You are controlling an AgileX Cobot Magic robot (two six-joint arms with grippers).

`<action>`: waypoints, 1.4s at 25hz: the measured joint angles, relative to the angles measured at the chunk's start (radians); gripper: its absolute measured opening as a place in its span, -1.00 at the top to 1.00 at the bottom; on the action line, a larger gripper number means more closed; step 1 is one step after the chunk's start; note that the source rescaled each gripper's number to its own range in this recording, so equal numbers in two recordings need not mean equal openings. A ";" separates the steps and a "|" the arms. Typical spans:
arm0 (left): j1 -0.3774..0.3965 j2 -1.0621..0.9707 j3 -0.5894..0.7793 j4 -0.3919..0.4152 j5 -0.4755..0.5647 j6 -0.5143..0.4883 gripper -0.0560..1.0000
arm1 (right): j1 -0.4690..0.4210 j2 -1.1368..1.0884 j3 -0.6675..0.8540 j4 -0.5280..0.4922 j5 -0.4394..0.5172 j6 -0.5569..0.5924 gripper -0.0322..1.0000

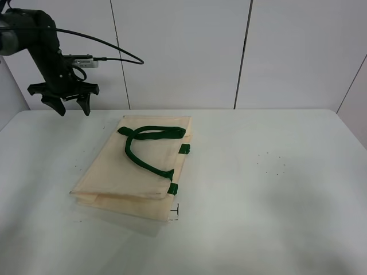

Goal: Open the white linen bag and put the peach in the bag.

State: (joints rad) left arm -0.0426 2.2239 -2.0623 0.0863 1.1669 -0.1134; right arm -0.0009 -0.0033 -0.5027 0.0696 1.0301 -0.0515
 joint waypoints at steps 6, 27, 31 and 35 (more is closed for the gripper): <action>0.027 -0.174 0.206 -0.014 -0.011 0.026 -0.97 | 0.000 0.000 0.000 0.000 0.000 0.000 -1.00; 0.027 -1.164 1.227 -0.027 -0.008 0.073 -0.97 | 0.000 0.000 0.000 0.000 0.000 0.000 -1.00; 0.027 -1.373 1.418 -0.028 -0.068 0.084 -0.97 | 0.000 0.000 0.000 0.000 0.000 0.000 -1.00; 0.027 -1.572 1.528 -0.069 -0.097 0.088 -0.97 | 0.000 0.000 0.000 0.000 0.000 0.000 -1.00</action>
State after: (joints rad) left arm -0.0156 0.6520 -0.5340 0.0174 1.0697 -0.0258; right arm -0.0009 -0.0033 -0.5027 0.0696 1.0301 -0.0515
